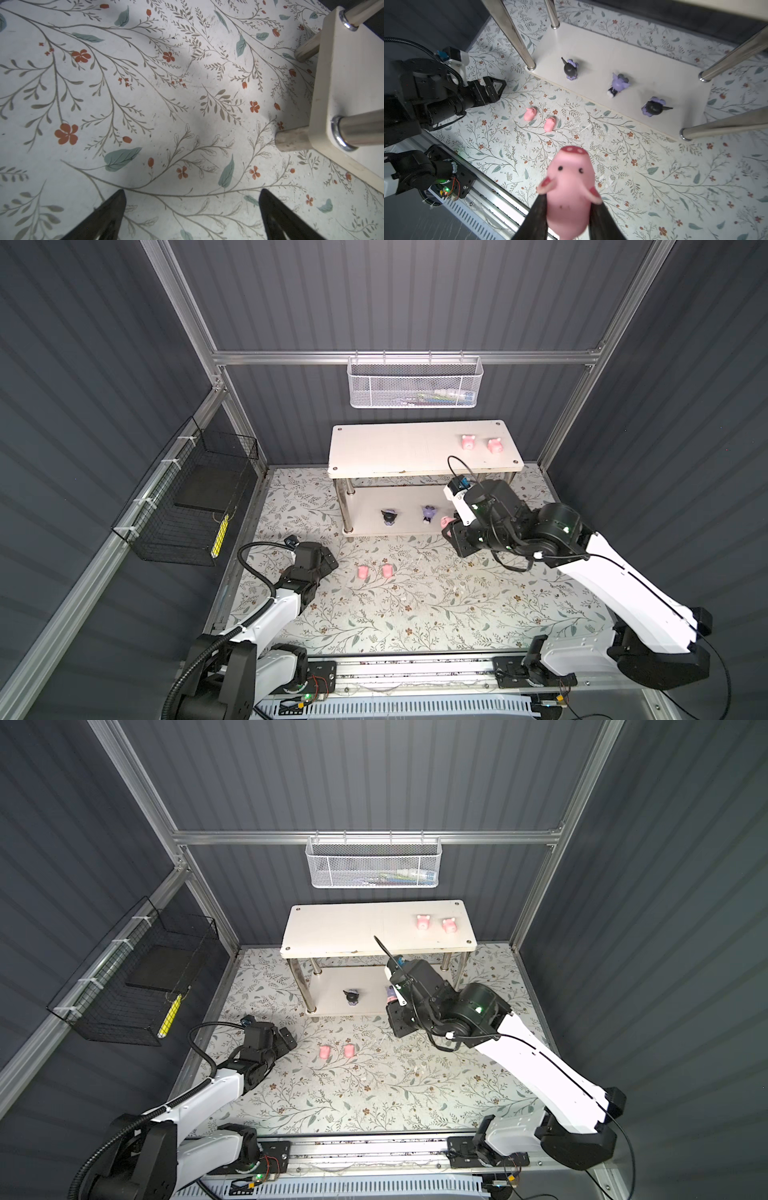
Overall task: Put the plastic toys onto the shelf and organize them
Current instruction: 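Lift the pink pig with the right gripper up over the top shelf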
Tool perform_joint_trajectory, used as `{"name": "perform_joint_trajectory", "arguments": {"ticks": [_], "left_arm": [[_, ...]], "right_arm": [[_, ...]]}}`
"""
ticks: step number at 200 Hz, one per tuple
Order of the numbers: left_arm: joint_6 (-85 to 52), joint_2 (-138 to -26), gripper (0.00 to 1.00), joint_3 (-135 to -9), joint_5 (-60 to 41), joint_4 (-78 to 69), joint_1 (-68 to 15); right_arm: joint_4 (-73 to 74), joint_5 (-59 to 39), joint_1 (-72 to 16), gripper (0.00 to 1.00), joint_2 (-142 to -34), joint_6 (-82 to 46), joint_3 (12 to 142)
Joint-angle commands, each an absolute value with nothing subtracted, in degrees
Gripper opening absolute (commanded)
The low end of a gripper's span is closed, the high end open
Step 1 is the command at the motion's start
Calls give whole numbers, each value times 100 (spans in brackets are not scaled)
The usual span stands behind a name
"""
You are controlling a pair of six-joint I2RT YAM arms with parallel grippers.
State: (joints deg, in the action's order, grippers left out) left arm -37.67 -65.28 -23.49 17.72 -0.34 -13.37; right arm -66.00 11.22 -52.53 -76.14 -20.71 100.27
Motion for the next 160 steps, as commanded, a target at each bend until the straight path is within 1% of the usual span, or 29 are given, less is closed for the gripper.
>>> {"name": "perform_joint_trajectory", "arguments": {"ticks": [1, 21, 46, 97, 160], "left_arm": [[-3641, -6548, 100, -2527, 1713, -88, -1345], [-3639, -6513, 100, -2496, 1681, -96, -1345], [-3672, -6487, 100, -2429, 1658, -79, -1345], [-3703, -6450, 100, -2318, 1650, -150, -1345], [-3705, -6510, 100, -2245, 1666, -223, -1345]], "right_arm": [[-7198, 1473, -5230, 32, -7863, -1599, 10725], [-7145, 1630, -5147, 32, -8108, -1367, 11273], [-6910, 1598, -4886, 32, -8396, -1160, 11727], [-6117, 1117, -4027, 31, -8863, -990, 11949], [-6255, 1139, -3637, 32, -10097, -725, 13173]]}}
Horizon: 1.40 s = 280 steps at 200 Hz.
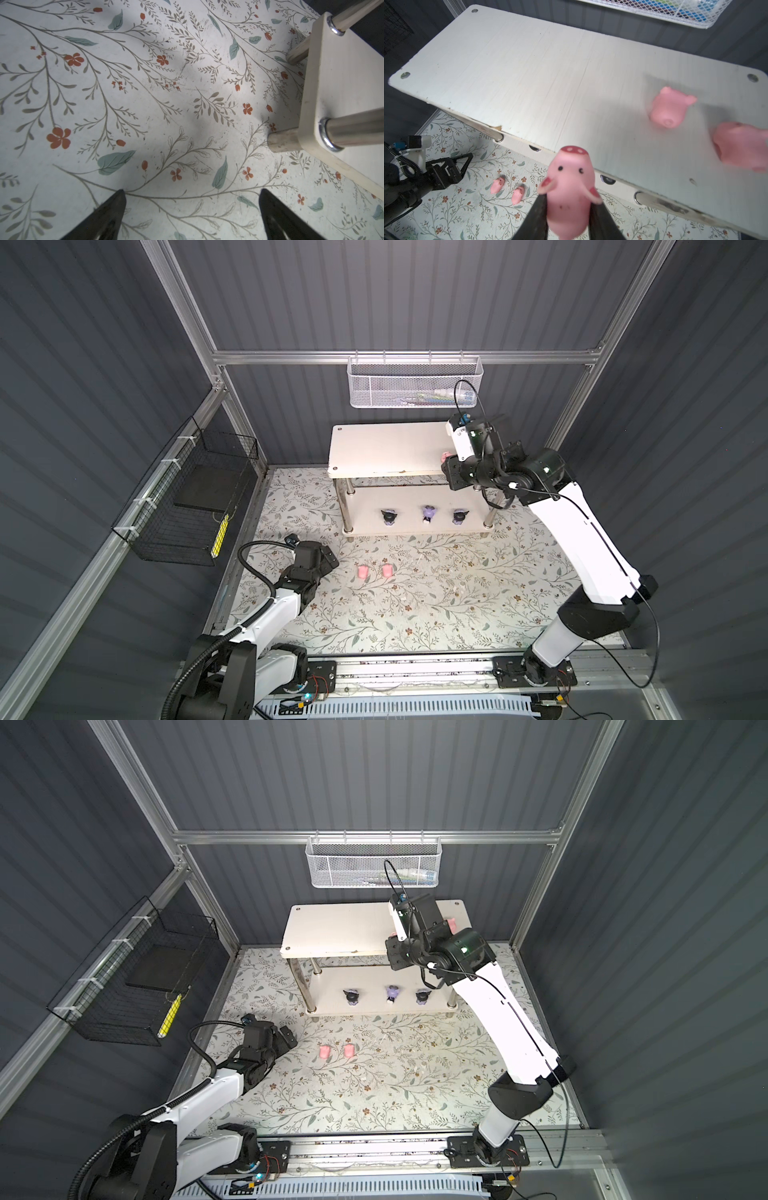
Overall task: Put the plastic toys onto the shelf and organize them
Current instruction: 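Lift the pink pig with the right gripper up over the top shelf, then lower the pink pig next to the other pigs and open the right gripper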
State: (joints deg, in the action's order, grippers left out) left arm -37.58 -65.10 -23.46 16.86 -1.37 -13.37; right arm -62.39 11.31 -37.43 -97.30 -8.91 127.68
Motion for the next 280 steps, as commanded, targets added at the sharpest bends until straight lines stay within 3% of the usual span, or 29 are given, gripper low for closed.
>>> {"name": "perform_joint_trajectory", "arguments": {"ticks": [1, 74, 280], "left_arm": [[-3707, -6511, 100, -2243, 1663, -226, -1345], [-3707, -6762, 100, -2219, 1656, -402, -1345], [-3703, -7018, 100, -2242, 1641, -554, -1345]], "right_arm": [[-6261, 1141, -3634, 32, -10116, -718, 13192], [-6313, 1318, -3385, 34, -10942, -749, 13930], [-6359, 1286, -3179, 38, -11431, -776, 14247]]}}
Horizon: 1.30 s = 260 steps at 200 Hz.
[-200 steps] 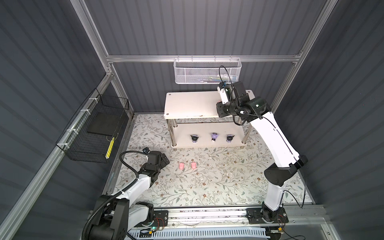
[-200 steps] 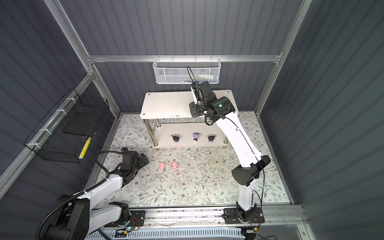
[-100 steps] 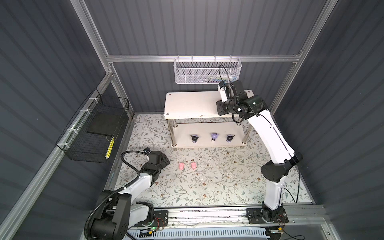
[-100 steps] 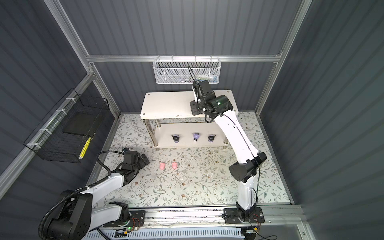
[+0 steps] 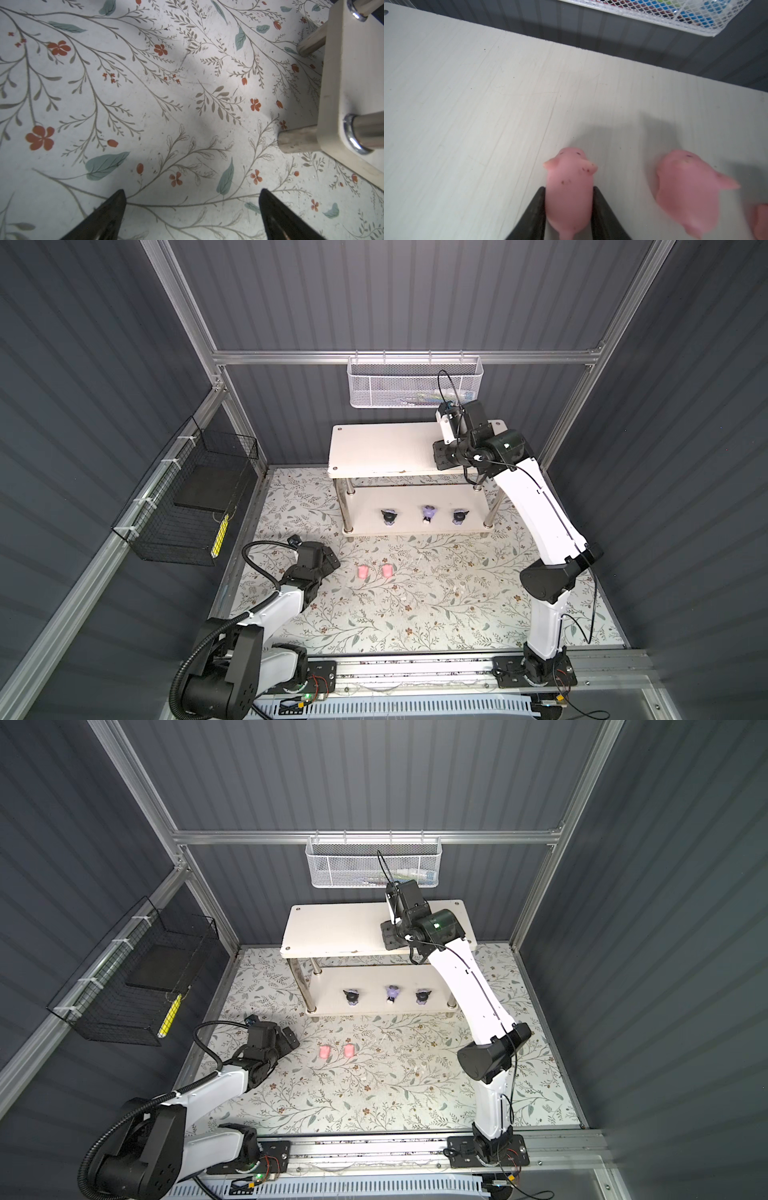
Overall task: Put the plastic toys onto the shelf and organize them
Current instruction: 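Lower the pink pig next to the other pigs and open the right gripper, then withdraw the right gripper from the top shelf down toward the lower shelf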
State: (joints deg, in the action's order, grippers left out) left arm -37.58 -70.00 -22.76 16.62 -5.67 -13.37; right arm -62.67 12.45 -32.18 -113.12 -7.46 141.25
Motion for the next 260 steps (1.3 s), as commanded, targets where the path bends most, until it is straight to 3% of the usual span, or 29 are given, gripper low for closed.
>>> {"name": "perform_joint_trajectory", "arguments": {"ticks": [1, 140, 220, 260], "left_arm": [[-3702, -7016, 100, -2246, 1638, -554, -1345], [-3711, -7052, 100, -2215, 1648, -563, -1345], [-3715, -7040, 100, -2199, 1660, -554, -1345], [-3713, -7022, 100, -2188, 1676, -545, -1345]], "right_arm": [[-6357, 1280, -3176, 38, -11433, -779, 14247], [-6249, 722, -3168, 53, -10963, -905, 14225], [-5757, 754, -3180, 61, -10036, -903, 13515], [-4852, 389, -3261, 62, -8934, -773, 12107]]}}
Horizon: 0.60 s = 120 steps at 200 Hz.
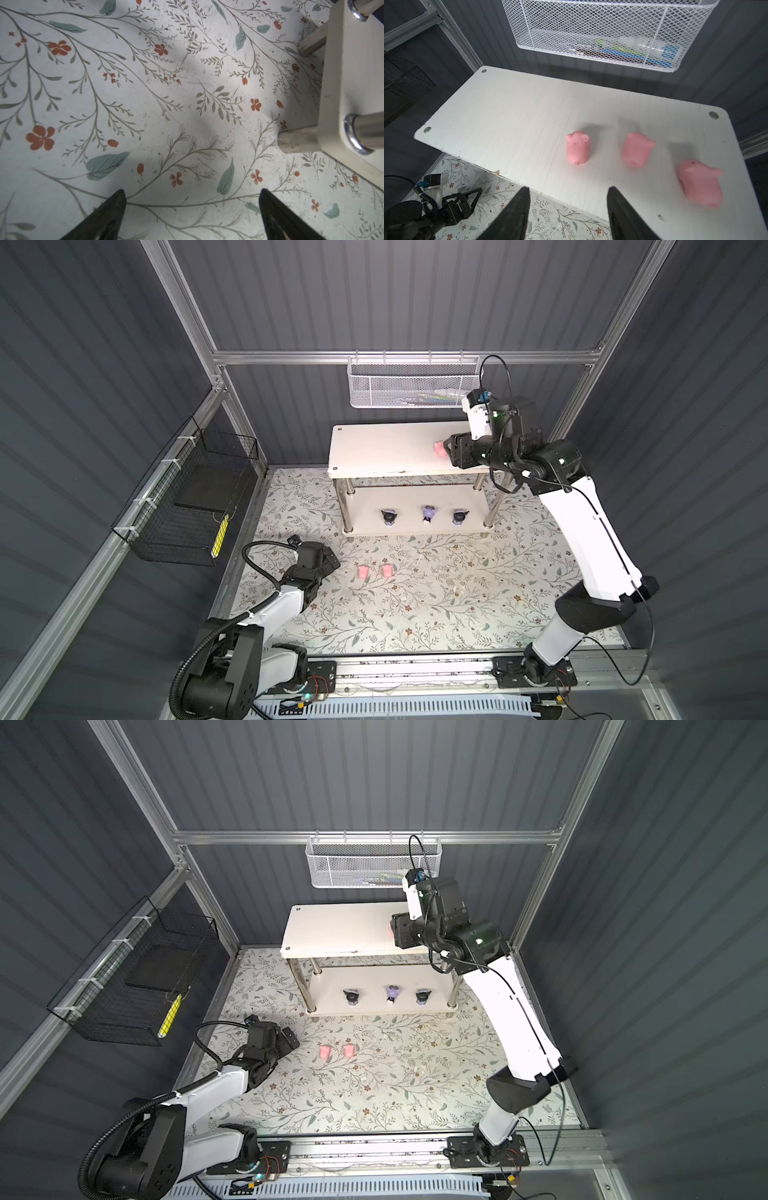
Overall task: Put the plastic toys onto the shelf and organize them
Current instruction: 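Withdraw the right gripper from the top shelf down toward the lower shelf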
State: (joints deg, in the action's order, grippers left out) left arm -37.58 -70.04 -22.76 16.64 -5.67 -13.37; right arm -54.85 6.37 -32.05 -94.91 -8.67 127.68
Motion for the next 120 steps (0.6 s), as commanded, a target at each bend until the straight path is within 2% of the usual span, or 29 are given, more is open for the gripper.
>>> {"name": "perform_joint_trajectory", "arguments": {"ticks": [1, 74, 120], "left_arm": [[-3711, -7022, 100, -2188, 1677, -545, -1345], [-3711, -7036, 100, -2228, 1655, -532, -1345], [-3683, -6945, 100, -2232, 1611, -427, -1345]], "right_arm": [[-4821, 375, -3270, 62, -8901, -764, 12052], [-3460, 533, -4193, 62, -6748, -384, 8943], [-3283, 424, -4931, 61, -6078, -522, 7461]]}}
